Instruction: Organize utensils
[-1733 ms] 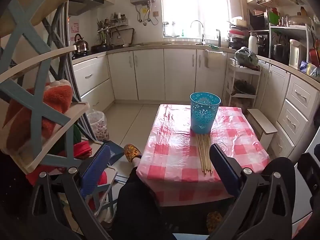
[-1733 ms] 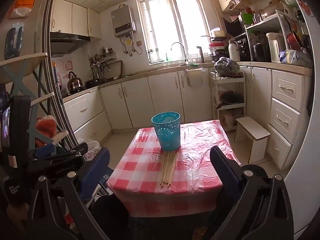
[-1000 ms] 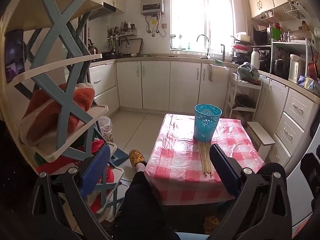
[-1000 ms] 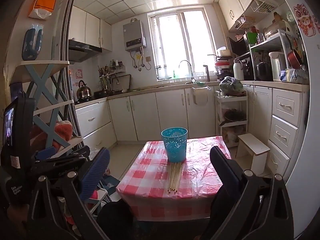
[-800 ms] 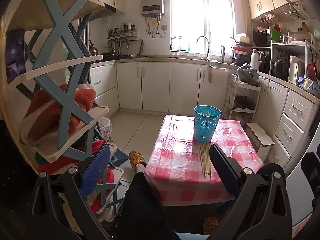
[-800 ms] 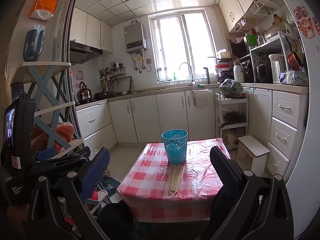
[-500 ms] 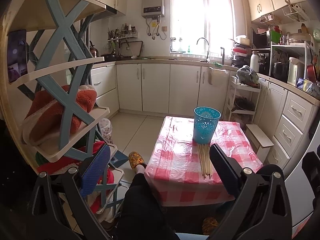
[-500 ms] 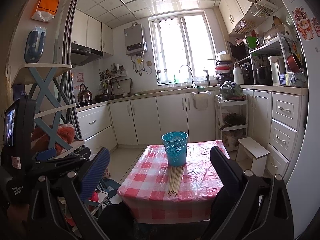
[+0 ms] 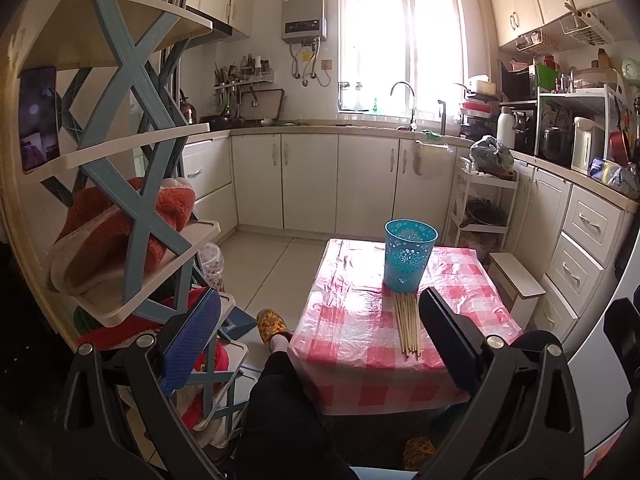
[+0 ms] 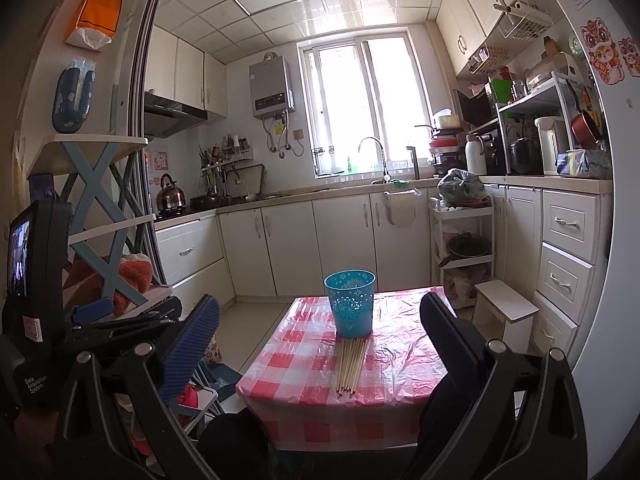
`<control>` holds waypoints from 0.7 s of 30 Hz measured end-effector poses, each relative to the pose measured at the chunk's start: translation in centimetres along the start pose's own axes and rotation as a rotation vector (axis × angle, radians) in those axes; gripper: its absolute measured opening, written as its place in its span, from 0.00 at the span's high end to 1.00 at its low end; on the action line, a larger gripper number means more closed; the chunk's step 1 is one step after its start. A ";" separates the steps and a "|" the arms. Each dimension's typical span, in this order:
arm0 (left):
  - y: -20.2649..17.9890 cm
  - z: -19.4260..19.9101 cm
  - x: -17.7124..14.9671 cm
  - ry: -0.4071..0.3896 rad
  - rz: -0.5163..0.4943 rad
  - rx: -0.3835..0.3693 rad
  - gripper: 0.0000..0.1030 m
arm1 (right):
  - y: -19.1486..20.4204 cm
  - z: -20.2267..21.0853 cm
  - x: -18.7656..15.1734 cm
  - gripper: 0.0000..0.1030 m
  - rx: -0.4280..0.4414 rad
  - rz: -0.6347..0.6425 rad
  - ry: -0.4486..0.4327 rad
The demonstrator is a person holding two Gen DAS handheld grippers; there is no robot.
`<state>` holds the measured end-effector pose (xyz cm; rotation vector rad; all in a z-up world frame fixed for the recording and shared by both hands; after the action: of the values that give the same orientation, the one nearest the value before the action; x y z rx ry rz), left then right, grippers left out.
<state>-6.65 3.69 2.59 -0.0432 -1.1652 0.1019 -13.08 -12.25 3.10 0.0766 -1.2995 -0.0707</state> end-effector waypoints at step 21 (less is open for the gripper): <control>-0.5 0.3 0.0 0.000 -0.012 -0.026 0.07 | 0.2 0.0 0.2 0.07 0.007 0.012 -0.003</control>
<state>-6.88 3.15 2.73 -0.0591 -1.1663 0.0768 -13.04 -12.02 3.27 0.0749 -1.3036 -0.0558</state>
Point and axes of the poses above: each gripper's, at about its wrist camera, not at the fingertips, and z roughly against the way its jaws point, y to its left, x to its top, the point moved 3 cm from there along -z, roughly the way its jaws point, and after that the axes turned 5 degrees about z, right-handed, at the moved point
